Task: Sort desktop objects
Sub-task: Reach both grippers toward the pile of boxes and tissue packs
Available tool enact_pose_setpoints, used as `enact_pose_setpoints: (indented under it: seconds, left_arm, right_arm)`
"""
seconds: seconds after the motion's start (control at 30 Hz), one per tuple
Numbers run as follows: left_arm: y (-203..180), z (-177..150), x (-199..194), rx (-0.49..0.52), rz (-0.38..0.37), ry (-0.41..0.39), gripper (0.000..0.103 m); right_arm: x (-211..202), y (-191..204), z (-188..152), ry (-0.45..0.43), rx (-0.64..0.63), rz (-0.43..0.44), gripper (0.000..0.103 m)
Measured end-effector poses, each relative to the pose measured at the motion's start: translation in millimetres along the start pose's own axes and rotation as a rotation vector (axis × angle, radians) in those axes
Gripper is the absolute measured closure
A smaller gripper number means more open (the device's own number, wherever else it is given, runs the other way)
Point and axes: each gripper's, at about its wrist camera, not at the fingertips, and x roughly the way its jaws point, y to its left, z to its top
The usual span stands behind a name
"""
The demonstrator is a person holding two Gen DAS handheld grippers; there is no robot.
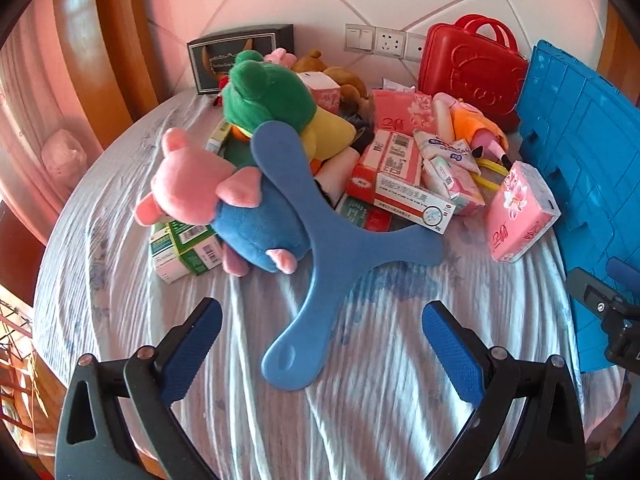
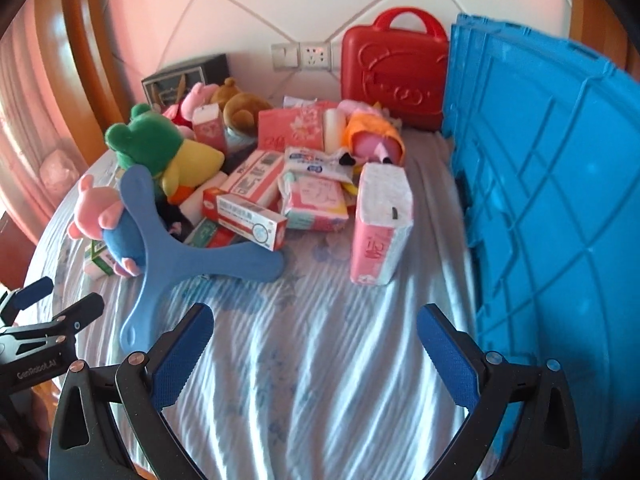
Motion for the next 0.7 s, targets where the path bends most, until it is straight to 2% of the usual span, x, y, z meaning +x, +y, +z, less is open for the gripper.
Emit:
enact_pose_setpoints:
  seconds: [0.13, 0.33, 0.47, 0.7]
  left_arm:
    - [-28, 19, 21, 0.050, -0.055, 0.010, 0.001]
    - [-56, 46, 61, 0.121, -0.115, 0.057, 0.001]
    - [-62, 74, 86, 0.110, -0.126, 0.070, 0.001]
    - [-66, 97, 146, 0.081, -0.166, 0.184, 0.001]
  right_arm:
    - [15, -6, 10, 0.020, -0.005, -0.008, 0.000]
    - [33, -20, 23, 0.036, 0.059, -0.036, 0.000]
    - [50, -30, 29, 0.070, 0.108, -0.058, 0.000]
    - [96, -52, 41, 0.131, 0.166, -0.086, 0.000]
